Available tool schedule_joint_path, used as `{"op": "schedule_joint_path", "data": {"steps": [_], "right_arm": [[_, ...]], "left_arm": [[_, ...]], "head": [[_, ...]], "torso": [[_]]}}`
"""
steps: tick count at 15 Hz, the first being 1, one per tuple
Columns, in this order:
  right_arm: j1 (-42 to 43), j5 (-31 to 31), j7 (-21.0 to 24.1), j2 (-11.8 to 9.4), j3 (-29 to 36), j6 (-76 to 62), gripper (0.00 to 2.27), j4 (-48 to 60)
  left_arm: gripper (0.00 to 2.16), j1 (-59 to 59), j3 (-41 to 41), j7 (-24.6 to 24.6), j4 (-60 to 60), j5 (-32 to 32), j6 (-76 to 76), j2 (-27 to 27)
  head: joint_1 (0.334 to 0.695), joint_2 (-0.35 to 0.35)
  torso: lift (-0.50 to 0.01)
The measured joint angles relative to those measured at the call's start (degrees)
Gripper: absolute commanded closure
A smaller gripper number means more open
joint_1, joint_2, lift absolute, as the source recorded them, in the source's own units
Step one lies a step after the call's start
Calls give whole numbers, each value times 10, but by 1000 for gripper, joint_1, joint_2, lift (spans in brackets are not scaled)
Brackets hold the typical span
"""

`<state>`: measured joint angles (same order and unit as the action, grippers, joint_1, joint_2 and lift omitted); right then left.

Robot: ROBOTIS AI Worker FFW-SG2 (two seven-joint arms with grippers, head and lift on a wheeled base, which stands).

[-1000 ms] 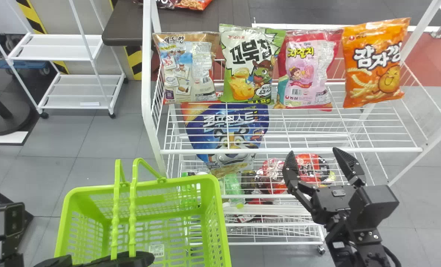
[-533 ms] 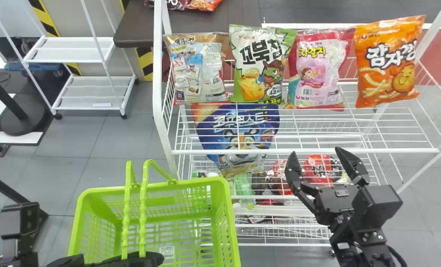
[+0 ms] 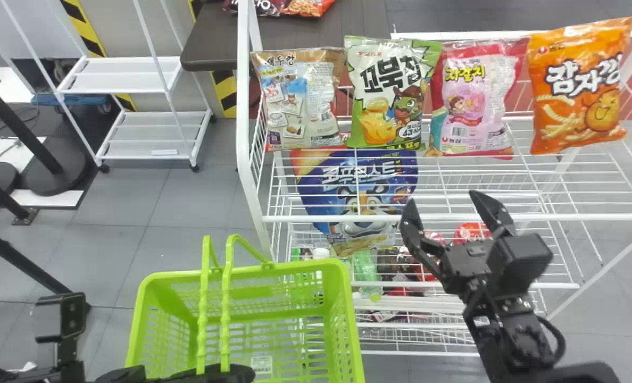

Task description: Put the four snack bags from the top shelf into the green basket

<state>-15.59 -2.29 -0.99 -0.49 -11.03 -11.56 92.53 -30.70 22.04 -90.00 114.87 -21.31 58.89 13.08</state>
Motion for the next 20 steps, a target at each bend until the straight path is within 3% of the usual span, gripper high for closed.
{"op": "schedule_joint_path", "data": {"steps": [7,10,13,16,20], "right_arm": [[200,51,1,5,-94,25,70,-145],[289,97,-3,5,-124,33,63,-226],[354,140,-39,5,-134,31,60,-293],[392,235,-124,5,-136,55,53,-336],[429,267,-150,5,-147,78,53,-390]], "left_arm": [[2148,4,-9,0,-21,-4,-13,9],[2148,10,-18,0,-26,-5,-14,16],[2148,18,-27,0,-33,-15,-16,26],[2148,19,-28,0,-35,-20,-19,31],[2148,21,-32,0,-40,-21,-27,33]], "head": [[695,232],[695,240],[695,239],[695,254],[695,260]], "torso": [[0],[0],[0],[0],[0]]}}
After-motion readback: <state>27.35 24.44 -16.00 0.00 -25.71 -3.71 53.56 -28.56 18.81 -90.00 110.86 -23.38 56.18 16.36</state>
